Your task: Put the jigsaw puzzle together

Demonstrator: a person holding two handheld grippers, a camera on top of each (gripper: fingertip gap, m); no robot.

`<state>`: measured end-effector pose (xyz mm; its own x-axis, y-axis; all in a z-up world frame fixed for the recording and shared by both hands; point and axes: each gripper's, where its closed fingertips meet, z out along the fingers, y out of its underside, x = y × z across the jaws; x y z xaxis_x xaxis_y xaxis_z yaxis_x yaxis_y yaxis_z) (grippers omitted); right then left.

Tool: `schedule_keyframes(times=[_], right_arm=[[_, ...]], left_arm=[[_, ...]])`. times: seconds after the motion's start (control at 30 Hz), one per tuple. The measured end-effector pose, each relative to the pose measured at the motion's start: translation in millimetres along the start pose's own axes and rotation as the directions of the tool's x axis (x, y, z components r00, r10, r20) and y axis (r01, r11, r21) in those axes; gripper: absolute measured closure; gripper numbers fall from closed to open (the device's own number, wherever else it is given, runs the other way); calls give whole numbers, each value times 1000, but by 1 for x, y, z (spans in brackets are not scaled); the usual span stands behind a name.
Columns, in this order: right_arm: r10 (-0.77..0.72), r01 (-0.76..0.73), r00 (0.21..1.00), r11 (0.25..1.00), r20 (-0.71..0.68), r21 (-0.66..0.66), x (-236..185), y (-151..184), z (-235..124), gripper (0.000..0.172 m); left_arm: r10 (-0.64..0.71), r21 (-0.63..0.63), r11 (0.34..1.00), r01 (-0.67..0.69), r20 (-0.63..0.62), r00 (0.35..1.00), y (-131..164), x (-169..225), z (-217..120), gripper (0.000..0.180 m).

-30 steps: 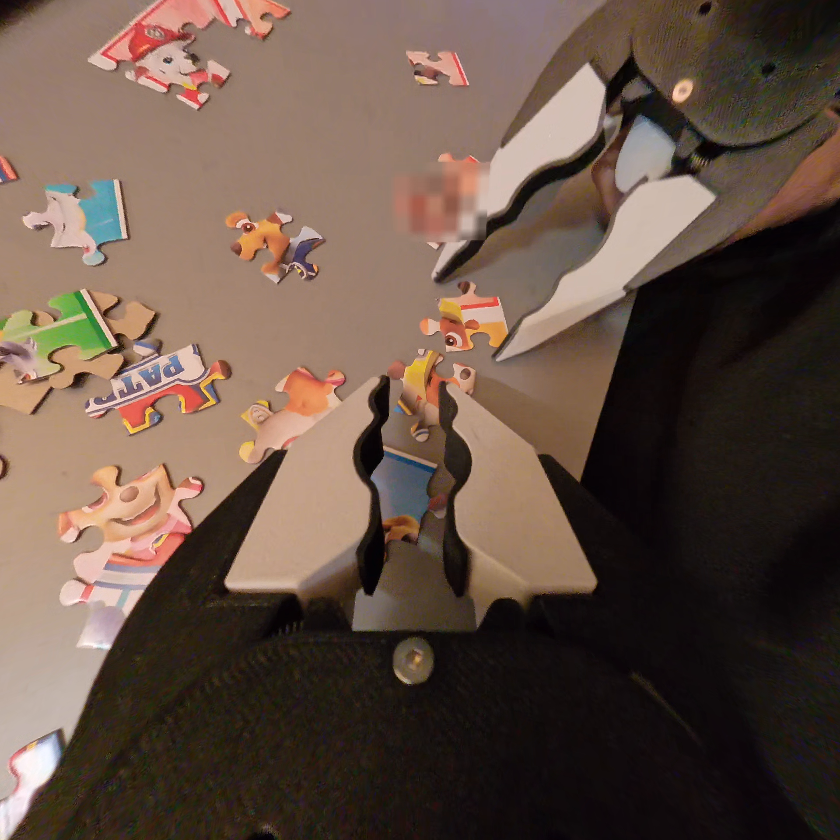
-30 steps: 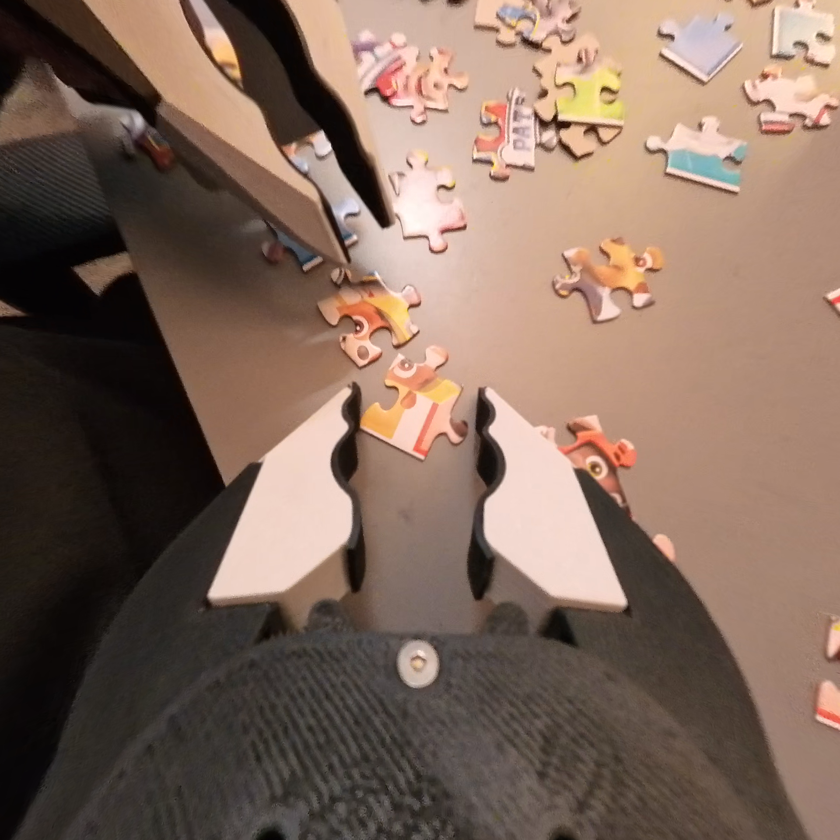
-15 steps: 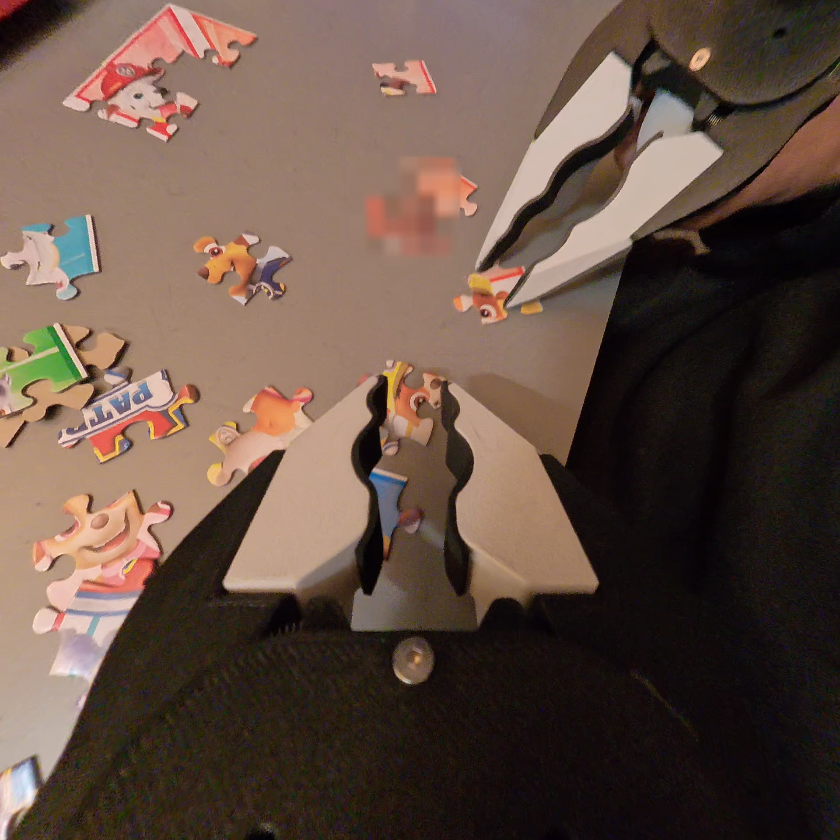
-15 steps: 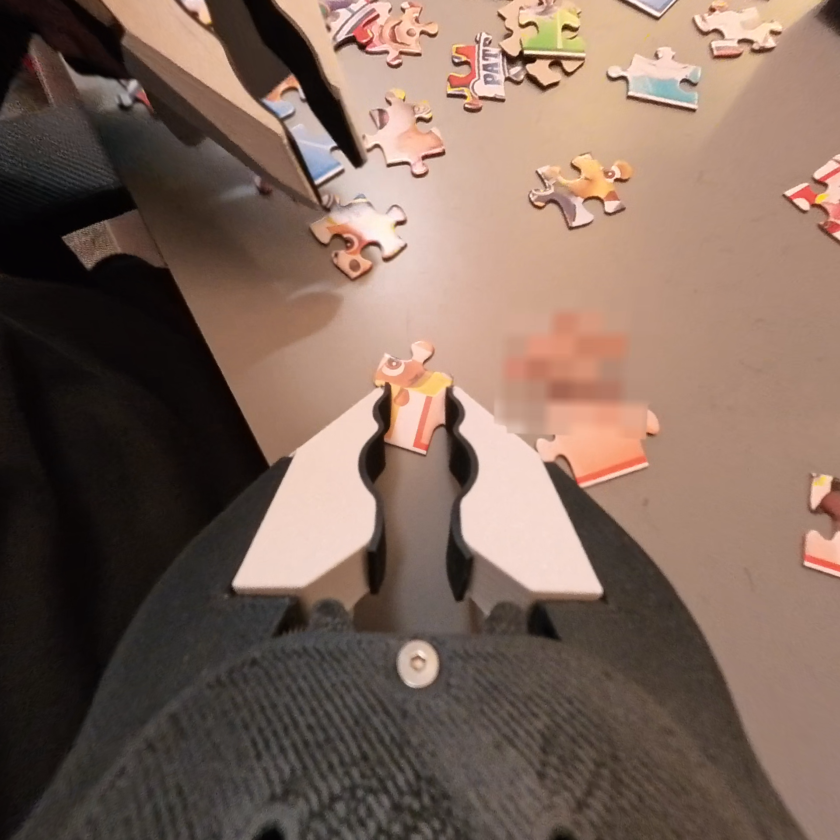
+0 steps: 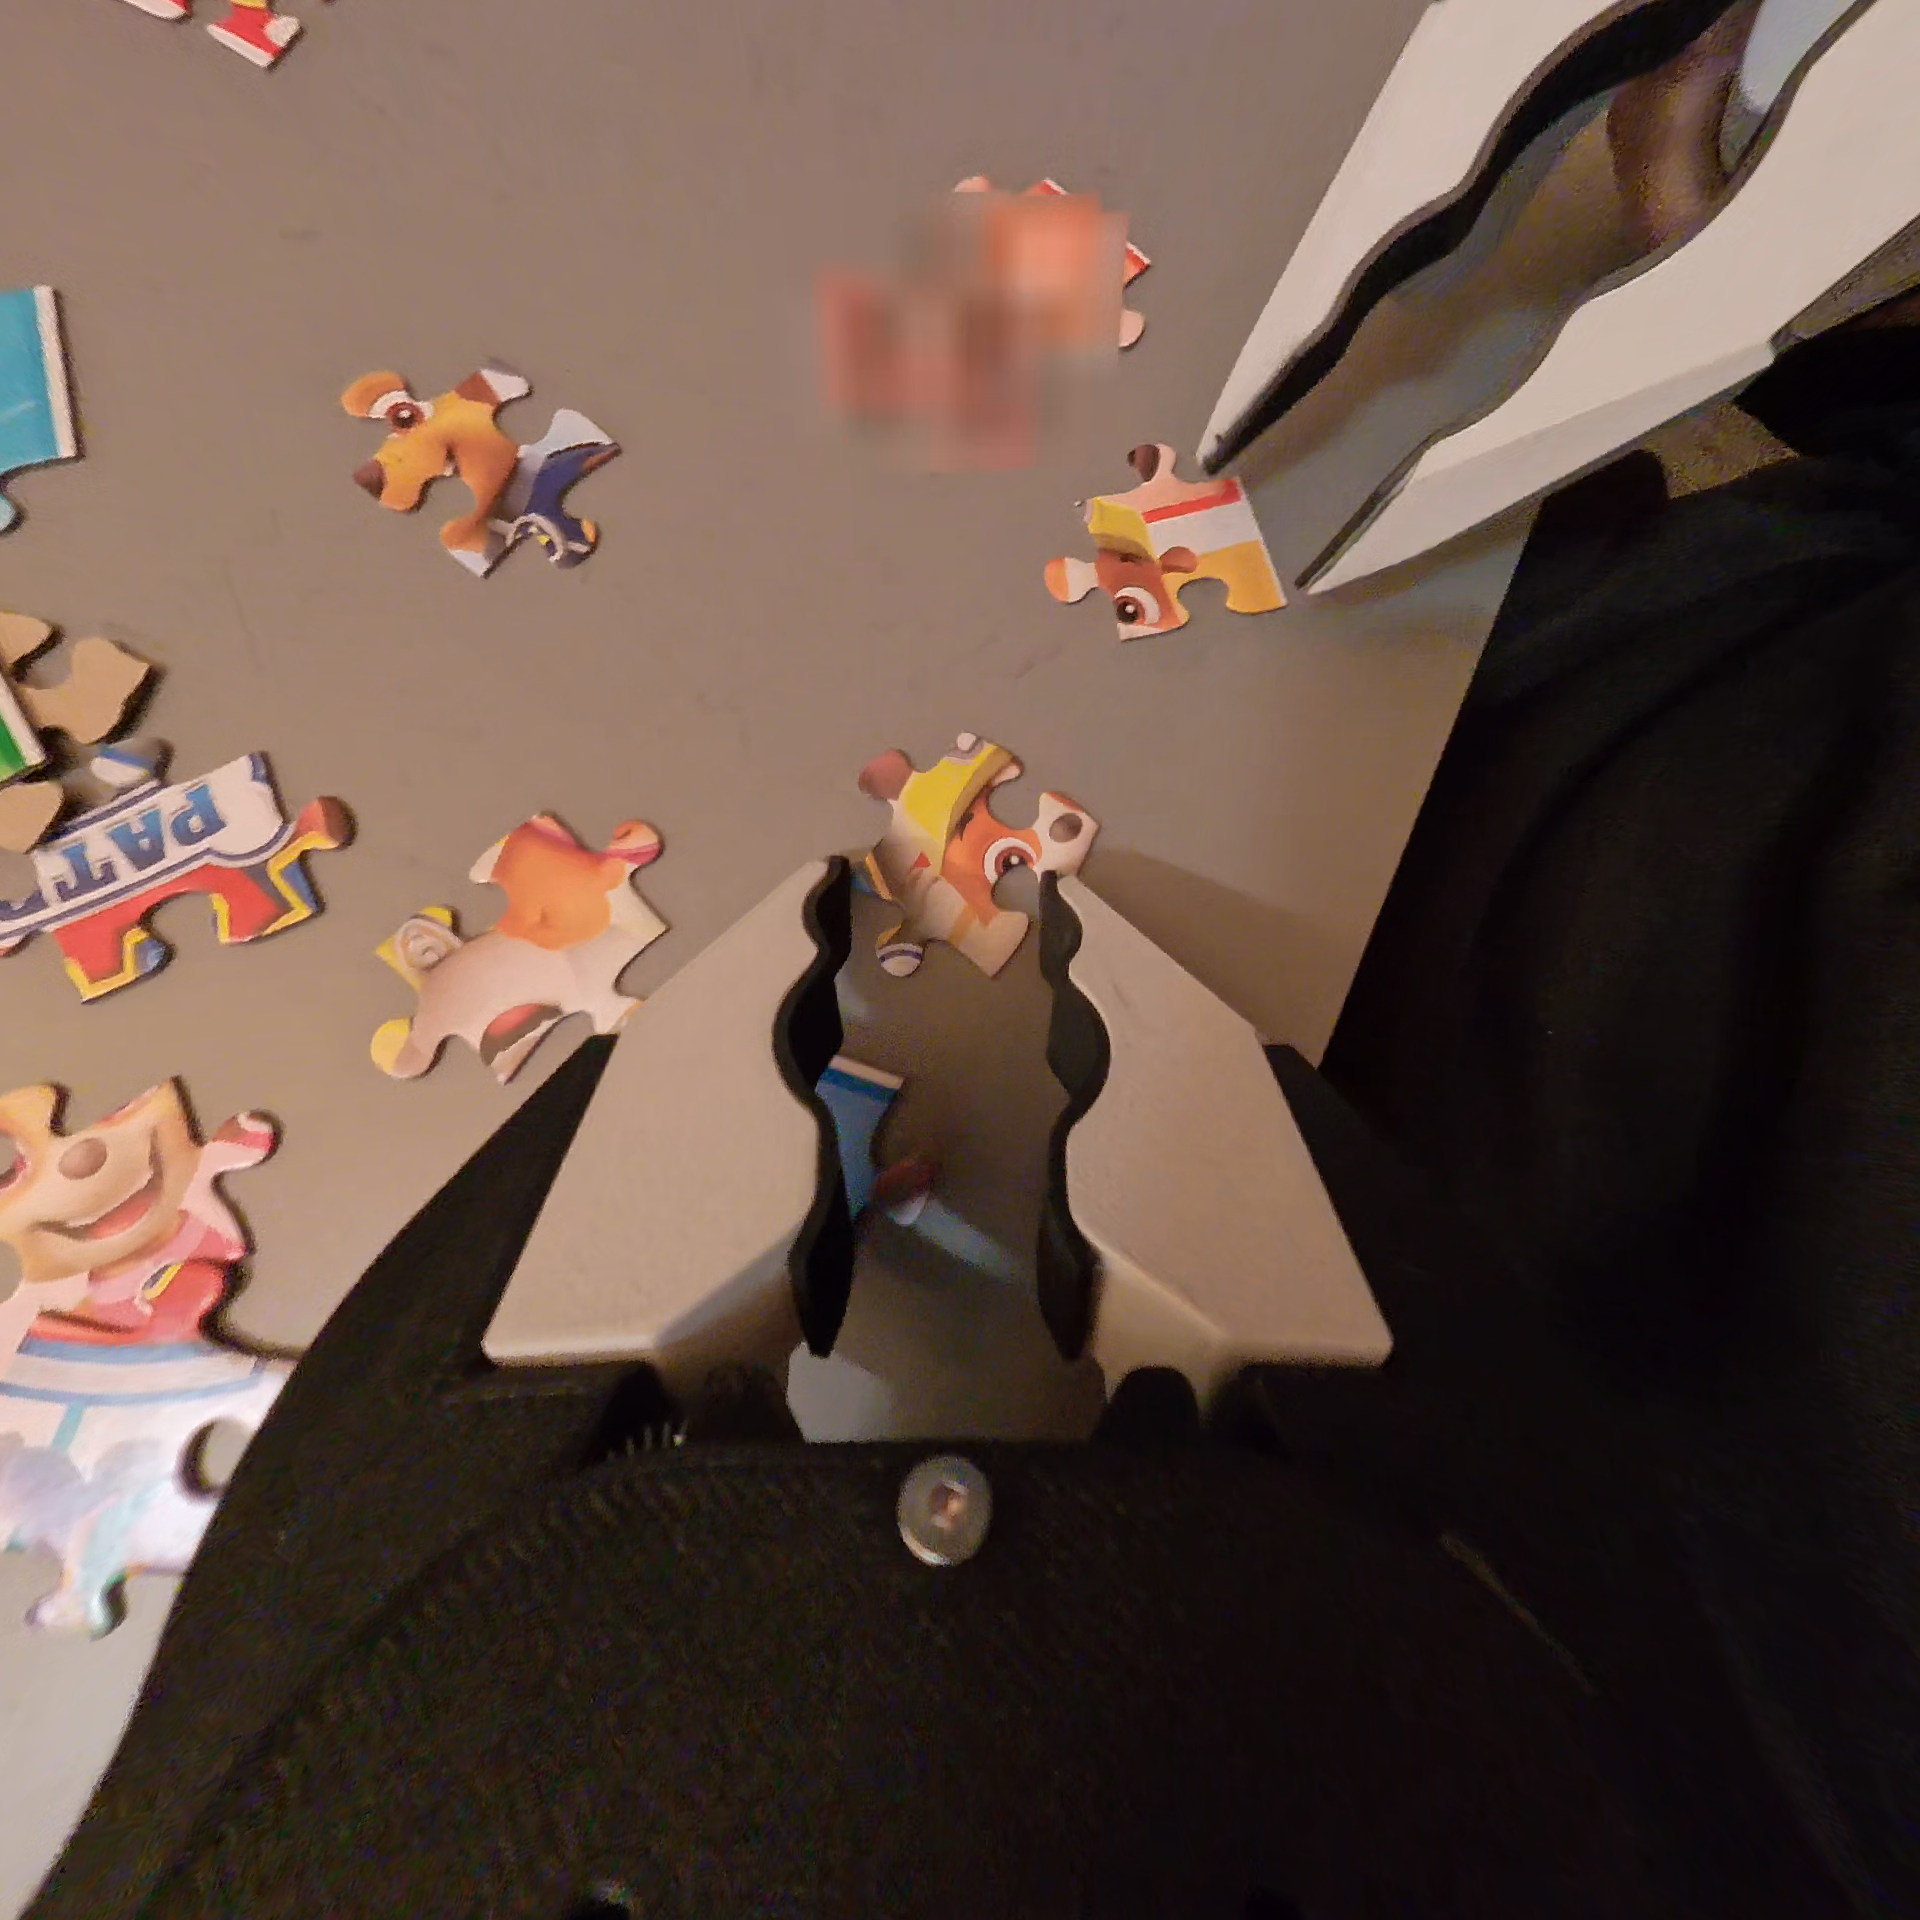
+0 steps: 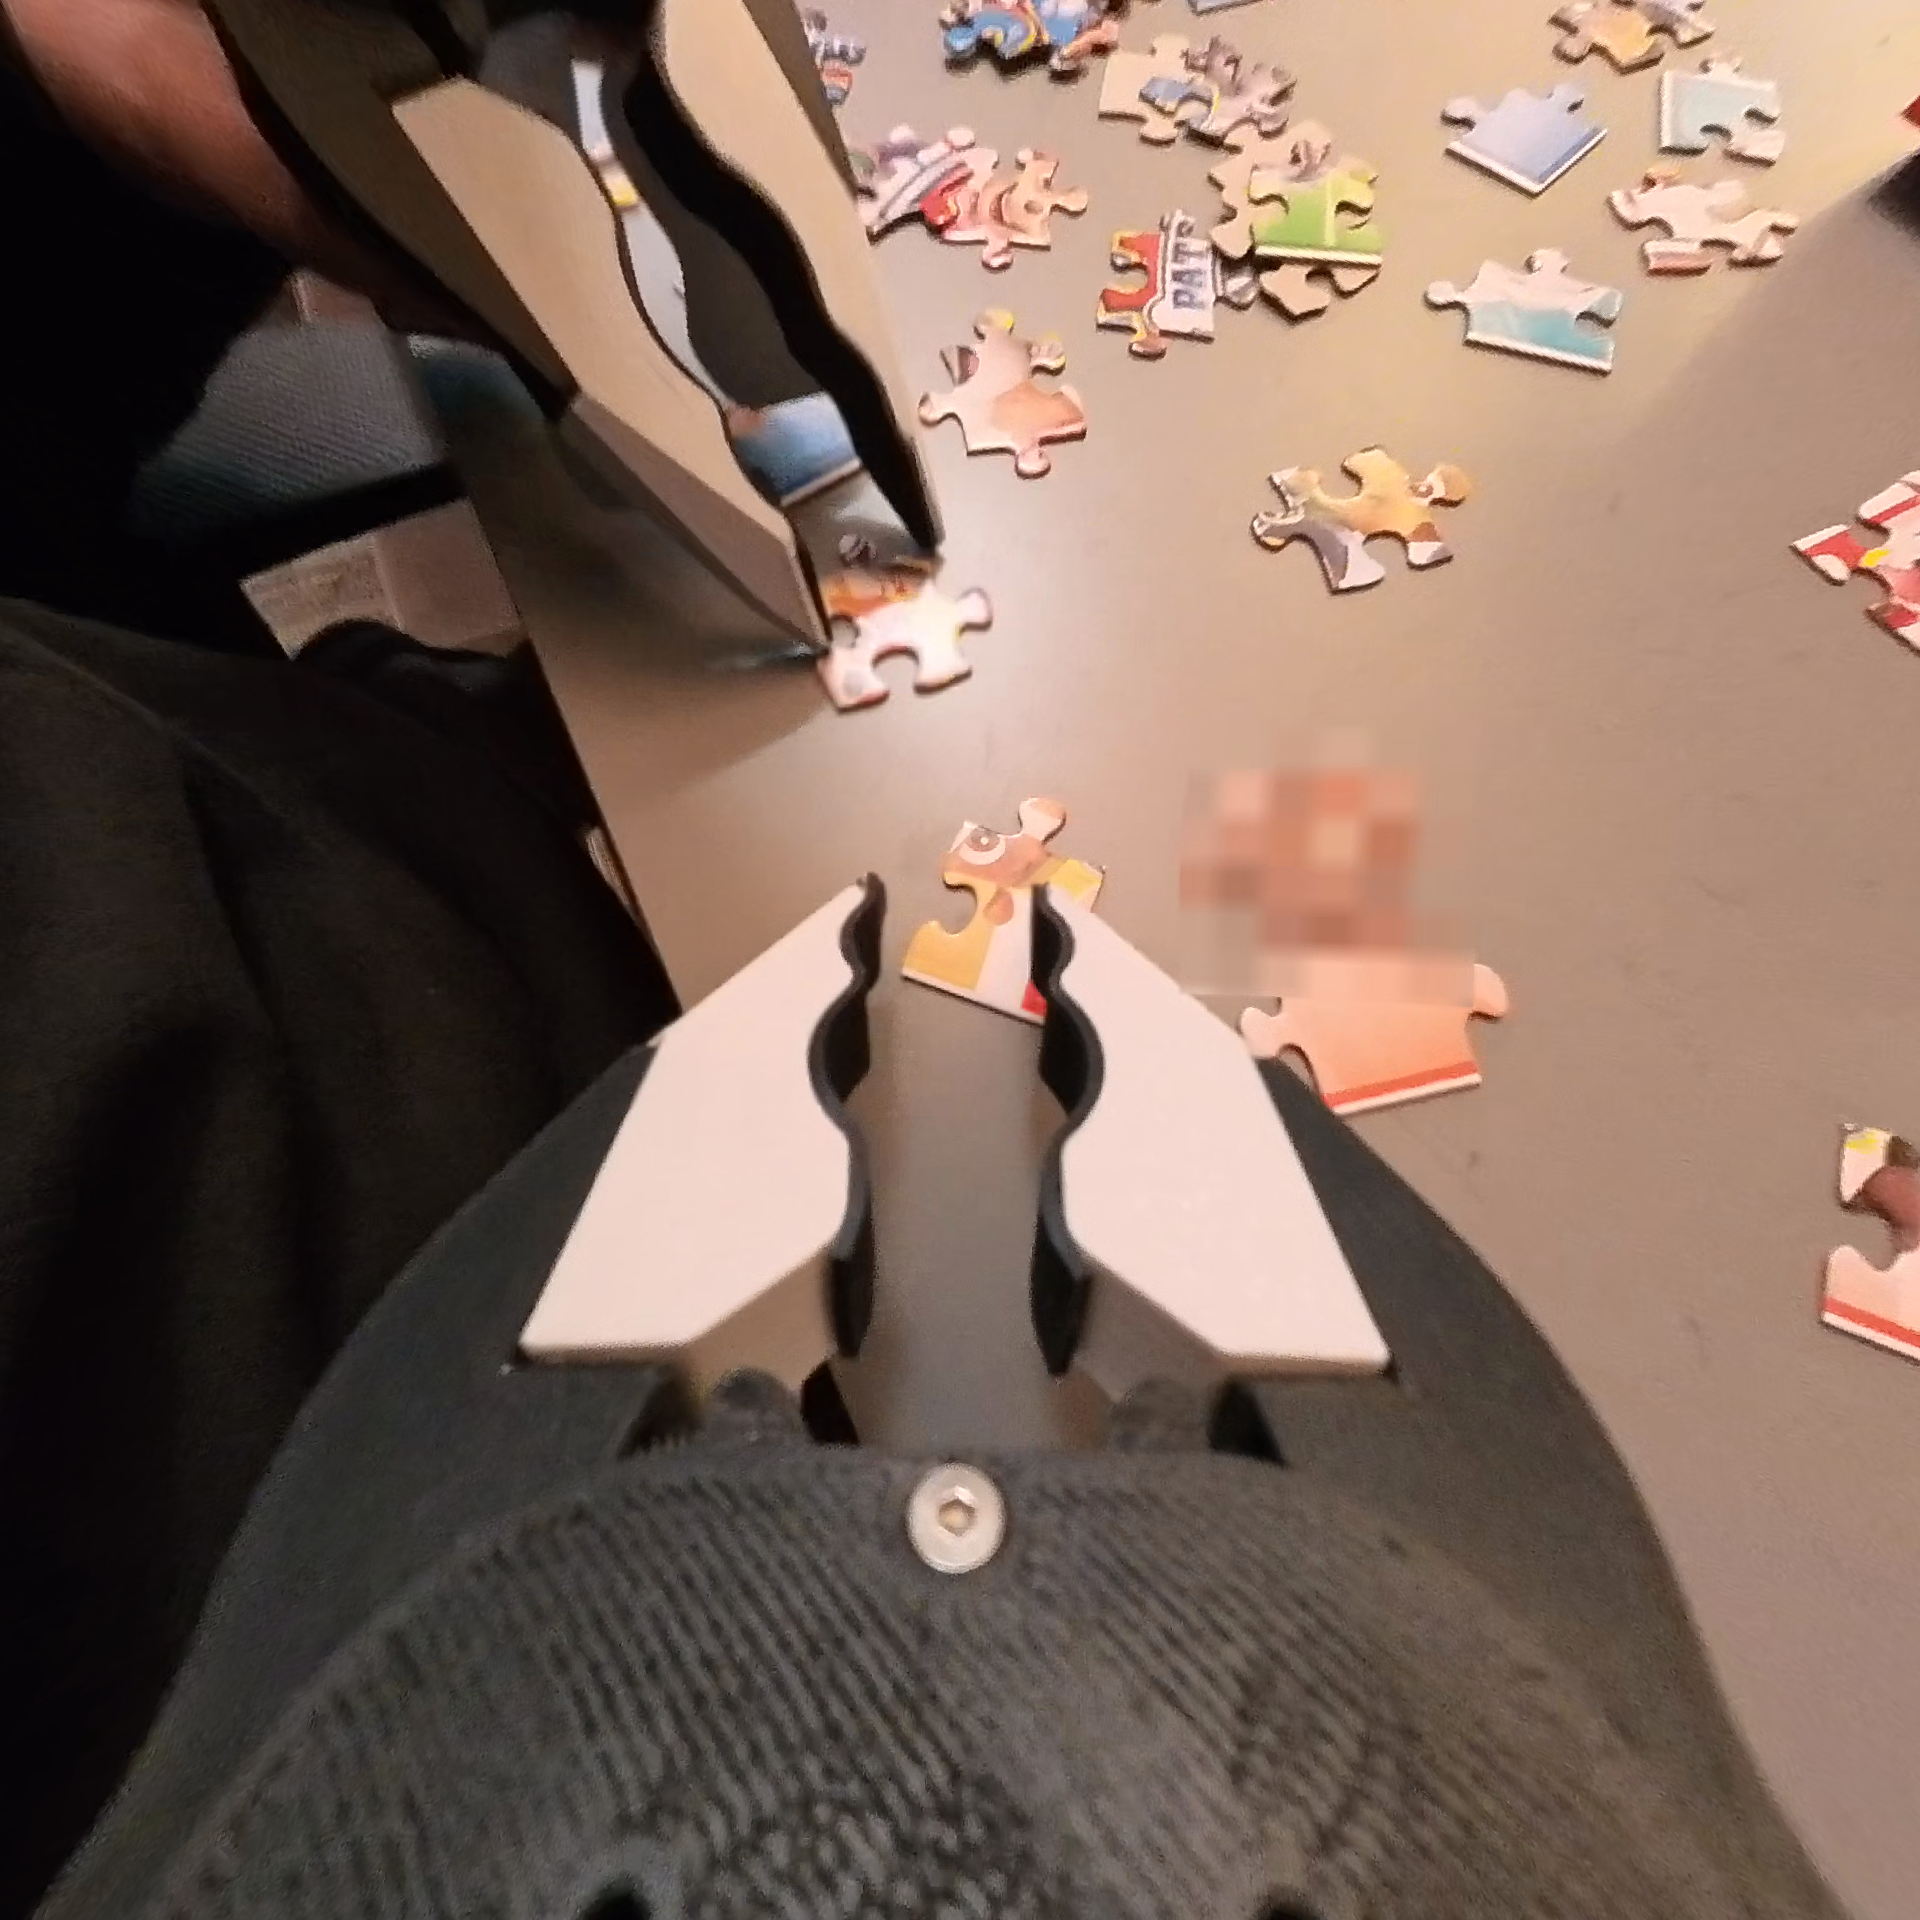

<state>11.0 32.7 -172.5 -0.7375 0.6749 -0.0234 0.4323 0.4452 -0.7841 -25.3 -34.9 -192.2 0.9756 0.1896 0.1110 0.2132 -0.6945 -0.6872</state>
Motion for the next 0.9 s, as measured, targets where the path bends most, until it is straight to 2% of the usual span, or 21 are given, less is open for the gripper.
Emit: schedule_keyframes(times=[0.07, 0.27, 0.47, 0.6, 0.73, 0.9], right_arm=[[31, -31, 999, 999, -21, 20, 5, 0, -1, 138], [53, -49, 985, 998, -164, 27, 53, 8, -12, 131], [-4, 3, 993, 1000, -115, -15, 72, 14, -12, 118], [-77, 71, 994, 995, -80, -72, 78, 16, 3, 116], [-62, 56, 996, 994, -64, -90, 88, 17, 2, 126], [-37, 28, 994, 996, -103, -84, 112, 25, -10, 126]], left_arm=[[13, -8, 1000, -13, -18, 1000, -3, 6, 4, 147], [68, -14, 998, -68, -3, 998, -13, 13, 8, 148], [71, 43, 997, -69, -44, 997, -29, 15, 7, 148], [92, 47, 995, -89, -54, 994, -38, 12, 14, 147], [111, 50, 993, -109, -59, 992, -52, 8, 25, 147], [78, 127, 990, -65, -101, 992, -97, 19, 47, 147]])
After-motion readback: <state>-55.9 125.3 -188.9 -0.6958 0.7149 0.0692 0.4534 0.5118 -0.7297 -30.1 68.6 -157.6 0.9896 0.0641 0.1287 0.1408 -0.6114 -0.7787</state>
